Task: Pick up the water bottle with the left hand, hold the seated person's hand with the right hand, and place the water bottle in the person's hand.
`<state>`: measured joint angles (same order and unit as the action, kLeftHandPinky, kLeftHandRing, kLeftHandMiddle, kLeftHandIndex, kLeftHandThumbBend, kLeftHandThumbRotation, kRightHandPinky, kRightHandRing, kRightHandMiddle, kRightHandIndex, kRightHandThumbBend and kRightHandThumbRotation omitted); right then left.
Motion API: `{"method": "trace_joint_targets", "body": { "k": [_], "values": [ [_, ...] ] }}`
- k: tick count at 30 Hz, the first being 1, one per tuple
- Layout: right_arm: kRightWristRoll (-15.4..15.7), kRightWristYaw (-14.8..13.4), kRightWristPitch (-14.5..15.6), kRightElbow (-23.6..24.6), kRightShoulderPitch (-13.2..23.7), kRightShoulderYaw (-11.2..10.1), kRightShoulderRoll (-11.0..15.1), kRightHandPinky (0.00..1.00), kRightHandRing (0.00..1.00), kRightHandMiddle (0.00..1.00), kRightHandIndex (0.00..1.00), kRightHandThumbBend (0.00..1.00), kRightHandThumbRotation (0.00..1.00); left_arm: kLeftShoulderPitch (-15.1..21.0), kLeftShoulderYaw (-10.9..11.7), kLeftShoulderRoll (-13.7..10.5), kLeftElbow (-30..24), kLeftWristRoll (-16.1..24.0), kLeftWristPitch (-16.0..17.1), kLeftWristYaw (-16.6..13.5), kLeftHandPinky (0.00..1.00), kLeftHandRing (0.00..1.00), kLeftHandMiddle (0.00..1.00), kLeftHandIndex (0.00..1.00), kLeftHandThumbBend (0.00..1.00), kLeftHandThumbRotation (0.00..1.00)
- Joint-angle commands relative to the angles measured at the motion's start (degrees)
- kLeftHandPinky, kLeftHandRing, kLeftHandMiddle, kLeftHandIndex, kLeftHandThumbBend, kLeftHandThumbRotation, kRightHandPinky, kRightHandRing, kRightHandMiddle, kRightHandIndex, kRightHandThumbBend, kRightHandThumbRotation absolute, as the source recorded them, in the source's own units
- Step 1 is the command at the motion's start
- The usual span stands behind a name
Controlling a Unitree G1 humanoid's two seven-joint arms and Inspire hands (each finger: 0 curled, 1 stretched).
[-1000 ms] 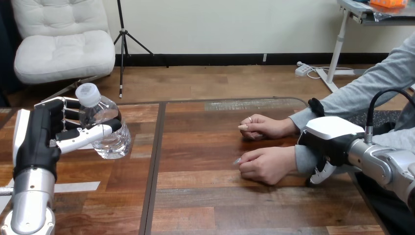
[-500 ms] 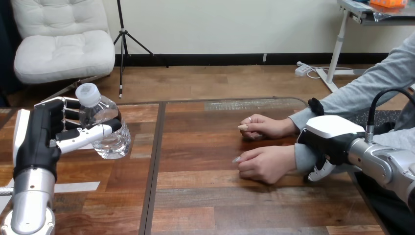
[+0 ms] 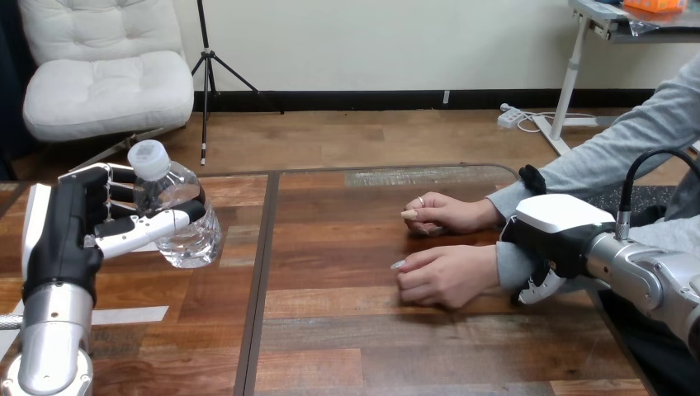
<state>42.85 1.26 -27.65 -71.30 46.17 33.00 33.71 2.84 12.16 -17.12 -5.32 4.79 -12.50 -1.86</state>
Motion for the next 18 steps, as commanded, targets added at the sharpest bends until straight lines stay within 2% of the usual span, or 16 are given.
{"method": "trace_joint_targets", "body": {
  "k": [1, 12, 18],
  "values": [
    [-0.87, -2.24, -0.99, 0.49, 3.58, -1.38, -0.17, 0.28, 0.32, 0.39, 0.44, 0.56, 0.0, 2.97, 0.35, -0.12, -3.48, -0.31, 1.85, -0.14, 0.32, 0.36, 0.4, 0.43, 0.7, 0.0],
    [-0.97, -3.31, -1.17, 0.57, 3.57, -1.6, -0.06, 0.25, 0.3, 0.37, 0.41, 0.54, 0.0, 2.99, 0.37, -0.01, -3.0, -0.52, 2.65, -0.08, 0.32, 0.36, 0.4, 0.43, 0.7, 0.0],
    [-1.49, -2.93, -1.47, 0.79, 3.64, -2.01, 0.09, 0.24, 0.29, 0.36, 0.4, 0.54, 0.0, 2.85, 0.23, 0.13, -3.59, -0.52, 2.49, -0.05, 0.31, 0.35, 0.4, 0.43, 0.71, 0.0]
  ]
}}
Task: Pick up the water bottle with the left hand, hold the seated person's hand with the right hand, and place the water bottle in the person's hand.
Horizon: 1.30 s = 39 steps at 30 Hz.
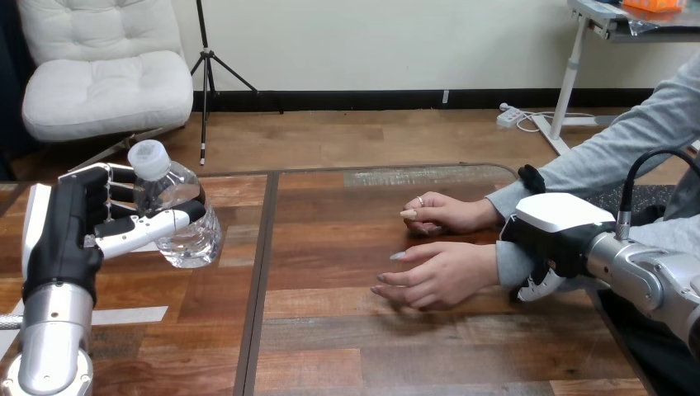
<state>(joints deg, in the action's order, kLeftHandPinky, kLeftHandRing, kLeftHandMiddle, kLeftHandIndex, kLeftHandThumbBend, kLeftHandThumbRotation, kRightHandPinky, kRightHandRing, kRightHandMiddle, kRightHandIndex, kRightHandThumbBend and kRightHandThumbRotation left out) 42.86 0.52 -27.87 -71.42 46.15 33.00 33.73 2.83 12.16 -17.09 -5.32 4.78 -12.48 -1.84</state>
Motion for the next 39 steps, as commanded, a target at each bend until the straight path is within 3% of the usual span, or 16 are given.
{"method": "trace_joint_targets", "body": {
  "k": [1, 27, 39],
  "values": [
    [-1.71, -2.05, -1.27, 0.95, 3.68, -2.19, 0.08, 0.24, 0.29, 0.36, 0.4, 0.54, 0.0, 2.83, 0.18, 0.09, -3.69, -0.4, 2.32, -0.11, 0.31, 0.35, 0.4, 0.43, 0.71, 0.0],
    [-5.17, -2.29, -3.37, 2.57, 3.75, -5.45, 1.02, 0.21, 0.25, 0.33, 0.35, 0.53, 0.0, 2.67, 0.41, 0.3, -3.78, -1.02, 2.42, 0.12, 0.32, 0.35, 0.4, 0.43, 0.71, 0.0],
    [-6.31, -0.8, -4.17, 3.57, 4.35, -7.06, 1.49, 0.22, 0.27, 0.34, 0.35, 0.52, 0.0, 2.63, 0.32, 0.25, -3.45, -0.93, 2.97, 0.21, 0.31, 0.35, 0.39, 0.43, 0.7, 0.0]
  ]
}}
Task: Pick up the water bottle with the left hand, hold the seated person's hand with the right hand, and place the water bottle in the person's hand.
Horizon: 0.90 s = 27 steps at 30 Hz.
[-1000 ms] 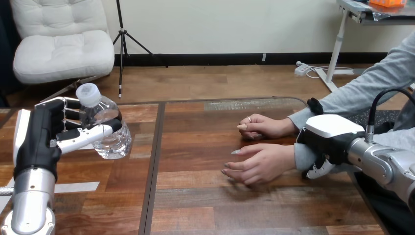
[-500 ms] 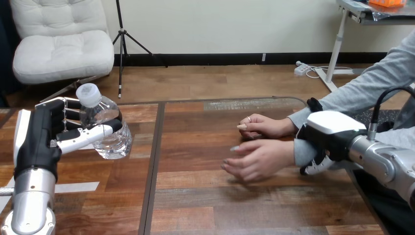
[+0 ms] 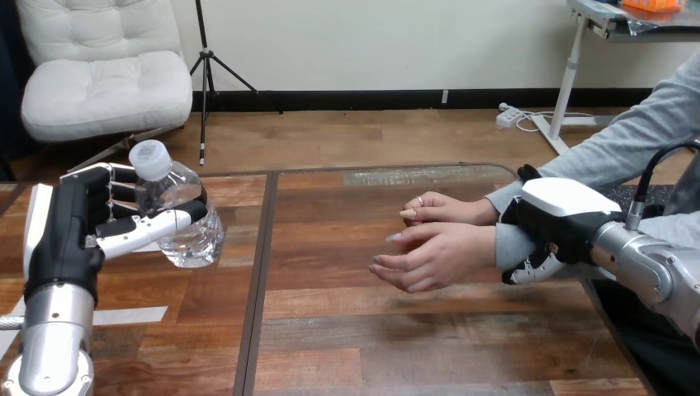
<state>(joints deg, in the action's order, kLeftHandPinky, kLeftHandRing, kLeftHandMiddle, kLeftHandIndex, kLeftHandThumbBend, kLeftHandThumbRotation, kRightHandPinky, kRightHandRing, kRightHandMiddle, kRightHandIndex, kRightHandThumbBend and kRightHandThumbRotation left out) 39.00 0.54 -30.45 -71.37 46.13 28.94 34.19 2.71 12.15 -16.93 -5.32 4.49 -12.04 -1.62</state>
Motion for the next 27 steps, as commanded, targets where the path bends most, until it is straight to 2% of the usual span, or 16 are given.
{"method": "trace_joint_targets", "body": {
  "k": [1, 16, 27],
  "values": [
    [-2.6, -0.8, -1.73, 3.63, 4.41, -3.11, 1.07, 0.23, 0.28, 0.34, 0.35, 0.52, 0.0, 2.72, 0.25, 0.07, -3.54, -0.49, 2.43, -0.06, 0.31, 0.35, 0.39, 0.43, 0.7, 0.0],
    [-3.63, 0.28, -2.16, 4.25, 5.08, -4.03, 1.2, 0.27, 0.32, 0.38, 0.37, 0.52, 0.0, 2.71, 0.14, 0.09, -3.44, -0.34, 2.2, -0.08, 0.31, 0.35, 0.4, 0.43, 0.7, 0.0],
    [-4.71, 1.34, -2.29, 5.21, 5.05, -5.13, 1.04, 0.27, 0.32, 0.38, 0.39, 0.53, 0.0, 2.98, 0.11, 0.28, -2.96, -0.61, 2.63, 0.05, 0.31, 0.35, 0.4, 0.43, 0.71, 0.0]
  ]
}}
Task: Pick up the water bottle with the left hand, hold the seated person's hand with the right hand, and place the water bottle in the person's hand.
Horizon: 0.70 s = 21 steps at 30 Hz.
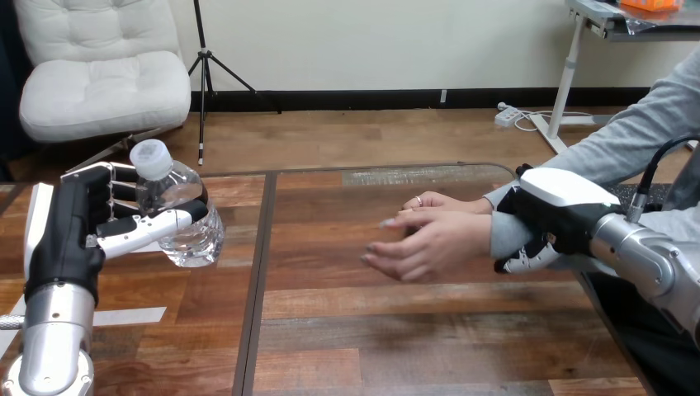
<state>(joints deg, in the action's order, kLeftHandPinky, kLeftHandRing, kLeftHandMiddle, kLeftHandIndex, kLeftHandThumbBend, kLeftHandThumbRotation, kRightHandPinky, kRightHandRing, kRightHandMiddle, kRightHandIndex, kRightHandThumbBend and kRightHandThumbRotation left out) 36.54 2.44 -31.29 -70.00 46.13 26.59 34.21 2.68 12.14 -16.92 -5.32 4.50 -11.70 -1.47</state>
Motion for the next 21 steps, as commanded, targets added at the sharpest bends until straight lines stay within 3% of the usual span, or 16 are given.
{"method": "trace_joint_targets", "body": {
  "k": [1, 21],
  "values": [
    [-2.19, -0.72, -1.46, 3.75, 5.07, -2.78, 0.96, 0.27, 0.32, 0.38, 0.39, 0.53, 0.0, 3.07, 0.08, 0.31, -2.92, -0.61, 2.34, -0.12, 0.31, 0.35, 0.4, 0.43, 0.71, 0.0],
    [-2.71, 0.72, -0.47, 3.82, 5.57, -3.1, -0.19, 0.26, 0.31, 0.37, 0.38, 0.53, 0.0, 5.25, -0.52, 0.4, -1.46, -0.81, 2.11, 0.61, 0.3, 0.34, 0.39, 0.42, 0.7, 0.0]
  ]
}}
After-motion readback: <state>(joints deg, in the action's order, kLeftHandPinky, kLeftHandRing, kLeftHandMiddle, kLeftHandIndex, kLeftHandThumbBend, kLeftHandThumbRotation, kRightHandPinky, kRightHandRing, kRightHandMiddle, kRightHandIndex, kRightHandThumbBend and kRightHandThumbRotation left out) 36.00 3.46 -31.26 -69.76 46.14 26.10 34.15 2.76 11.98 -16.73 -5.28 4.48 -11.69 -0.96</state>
